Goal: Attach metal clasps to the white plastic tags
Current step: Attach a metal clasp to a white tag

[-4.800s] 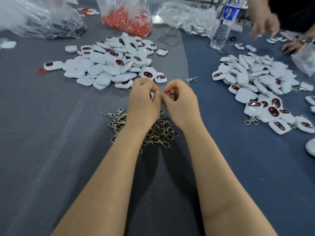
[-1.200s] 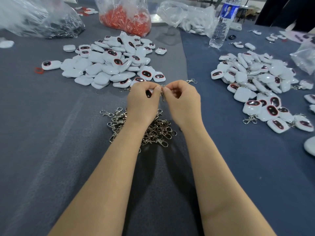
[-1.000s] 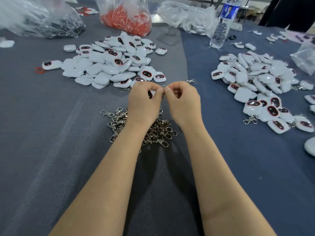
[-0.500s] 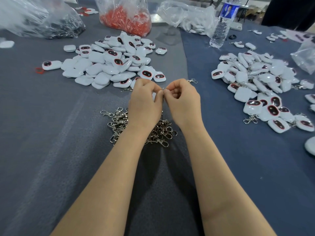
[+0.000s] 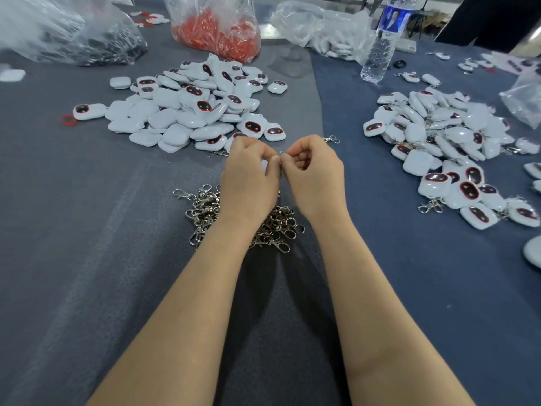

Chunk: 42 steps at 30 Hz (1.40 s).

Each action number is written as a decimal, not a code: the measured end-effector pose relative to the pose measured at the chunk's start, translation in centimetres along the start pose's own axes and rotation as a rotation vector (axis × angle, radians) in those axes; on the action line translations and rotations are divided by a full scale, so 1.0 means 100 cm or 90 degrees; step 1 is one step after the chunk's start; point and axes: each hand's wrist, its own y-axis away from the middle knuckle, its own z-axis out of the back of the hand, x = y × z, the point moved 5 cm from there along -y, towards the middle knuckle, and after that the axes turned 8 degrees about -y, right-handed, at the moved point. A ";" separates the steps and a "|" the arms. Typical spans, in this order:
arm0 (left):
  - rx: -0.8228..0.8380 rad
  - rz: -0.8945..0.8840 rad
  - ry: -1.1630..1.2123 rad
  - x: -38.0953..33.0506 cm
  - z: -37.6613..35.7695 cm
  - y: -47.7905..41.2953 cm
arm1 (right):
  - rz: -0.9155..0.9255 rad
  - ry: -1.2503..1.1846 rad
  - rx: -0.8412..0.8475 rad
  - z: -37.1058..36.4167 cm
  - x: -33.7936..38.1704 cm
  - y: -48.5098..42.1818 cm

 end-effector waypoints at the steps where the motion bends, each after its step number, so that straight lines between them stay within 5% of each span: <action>1: 0.001 0.000 -0.004 0.000 0.000 0.000 | 0.002 0.004 0.002 0.000 0.000 0.000; 42: 0.003 -0.003 -0.045 0.001 0.000 -0.001 | 0.042 0.033 0.051 -0.005 0.002 0.001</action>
